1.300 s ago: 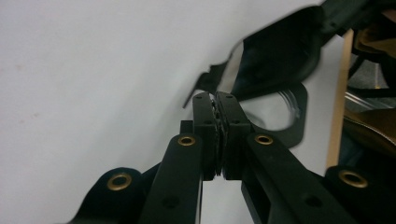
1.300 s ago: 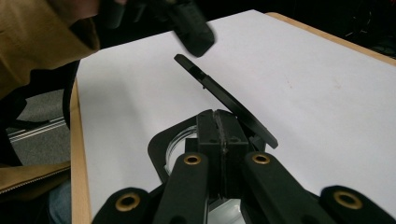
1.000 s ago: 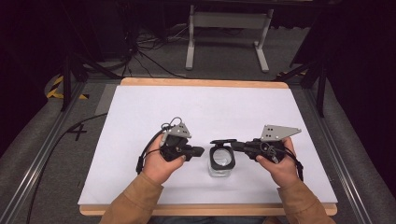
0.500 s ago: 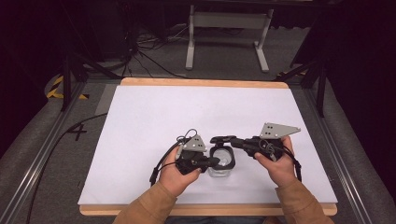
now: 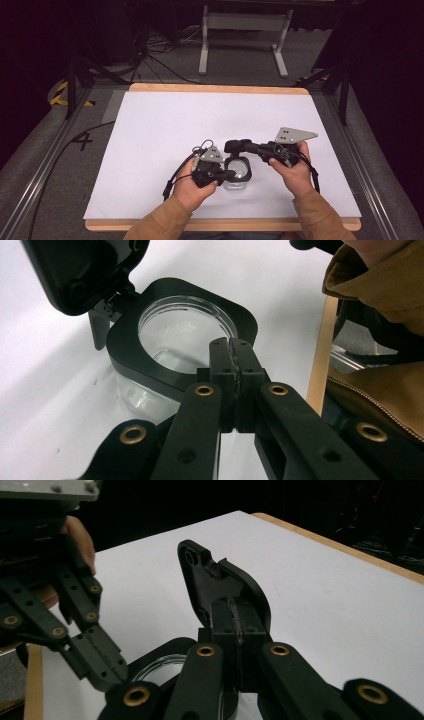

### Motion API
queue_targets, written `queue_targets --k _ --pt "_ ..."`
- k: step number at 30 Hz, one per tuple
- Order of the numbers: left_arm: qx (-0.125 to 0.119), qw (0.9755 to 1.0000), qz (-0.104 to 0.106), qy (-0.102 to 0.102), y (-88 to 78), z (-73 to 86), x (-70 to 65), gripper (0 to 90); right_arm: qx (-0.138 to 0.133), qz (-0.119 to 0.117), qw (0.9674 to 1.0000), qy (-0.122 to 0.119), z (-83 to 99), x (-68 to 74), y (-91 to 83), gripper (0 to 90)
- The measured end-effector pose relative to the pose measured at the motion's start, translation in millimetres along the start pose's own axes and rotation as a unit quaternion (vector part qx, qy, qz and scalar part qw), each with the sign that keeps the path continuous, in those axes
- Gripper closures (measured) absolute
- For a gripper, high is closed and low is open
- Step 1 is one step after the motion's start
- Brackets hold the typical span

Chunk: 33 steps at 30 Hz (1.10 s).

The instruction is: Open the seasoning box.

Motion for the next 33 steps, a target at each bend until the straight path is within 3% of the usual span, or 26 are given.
queue_targets --k 5,14,18,20,23,30,33 --pt "0.004 1.0000 -0.004 0.005 0.0 -0.2 -0.6 90.0 -0.002 0.008 0.9999 0.010 0.9 -6.4 8.4 90.0" --pt "0.005 1.0000 0.001 0.007 -0.1 -0.2 -0.3 90.0 0.004 0.048 0.9987 0.015 5.8 -7.8 17.0 90.0" --pt "0.004 0.9998 -0.003 0.017 -1.1 -0.3 0.0 89.8 0.003 0.049 0.9988 0.007 5.1 -6.1 14.9 90.0" --pt "-0.001 0.9998 0.001 0.020 -3.3 -1.0 0.7 83.3 -0.003 0.041 0.9991 0.009 3.7 -5.0 11.4 89.9" --pt "-0.017 0.9997 0.010 0.013 -13.0 -3.7 2.7 80.9 -0.009 0.037 0.9992 0.007 1.7 -4.4 4.8 89.5" --pt "-0.035 0.9993 -0.016 0.000 -42.6 -7.4 13.4 76.3 -0.014 0.050 0.9986 0.005 -0.4 -10.0 -12.6 83.3" --pt "-0.030 0.9992 -0.025 -0.003 -56.4 -6.4 19.3 71.8 -0.017 0.059 0.9980 0.013 -2.2 -15.5 -22.0 71.9"
Point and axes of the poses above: each handheld gripper's, and its own axes: y roughly forward along the jaws, z roughly out of its underside, x roughly to its left, the point moved 5 cm from there along y, roughly forward along the jaws, and after that the axes turned 6 degrees about z, right-handed, at the moved point
